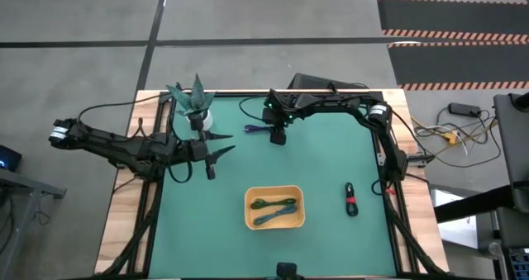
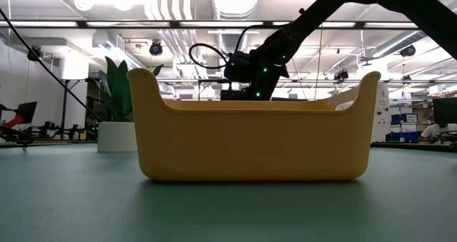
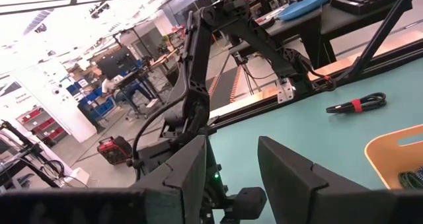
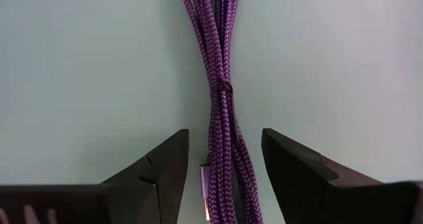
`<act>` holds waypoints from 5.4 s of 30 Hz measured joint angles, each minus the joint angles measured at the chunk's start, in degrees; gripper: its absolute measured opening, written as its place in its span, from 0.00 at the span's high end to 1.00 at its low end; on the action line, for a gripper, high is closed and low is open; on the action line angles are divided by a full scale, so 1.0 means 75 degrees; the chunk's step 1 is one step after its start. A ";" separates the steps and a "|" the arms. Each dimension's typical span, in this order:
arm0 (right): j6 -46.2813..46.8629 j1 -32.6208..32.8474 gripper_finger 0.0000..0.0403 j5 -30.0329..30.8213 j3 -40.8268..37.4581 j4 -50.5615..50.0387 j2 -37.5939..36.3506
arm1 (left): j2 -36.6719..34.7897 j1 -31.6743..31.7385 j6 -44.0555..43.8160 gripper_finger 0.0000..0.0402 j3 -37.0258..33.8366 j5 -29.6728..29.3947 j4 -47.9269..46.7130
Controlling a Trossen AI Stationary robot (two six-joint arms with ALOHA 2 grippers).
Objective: Pick and place USB-C Cables
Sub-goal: Put the violet charger cable into the yellow bin
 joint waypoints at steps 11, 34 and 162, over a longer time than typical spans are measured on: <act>-0.0025 0.0000 0.66 0.0000 -0.0038 -0.0021 0.0017 | 0.0000 0.0000 -0.0009 0.69 0.0000 0.0000 0.0001; -0.0031 0.0003 0.96 0.0000 -0.0064 -0.0197 -0.0190 | 0.0000 -0.0003 -0.0012 0.69 0.0000 0.0000 -0.0001; 0.4439 0.4975 0.97 0.0627 -0.2271 -0.0394 -0.2413 | 0.0102 -0.0003 -0.0064 0.69 -0.0012 0.0003 0.0007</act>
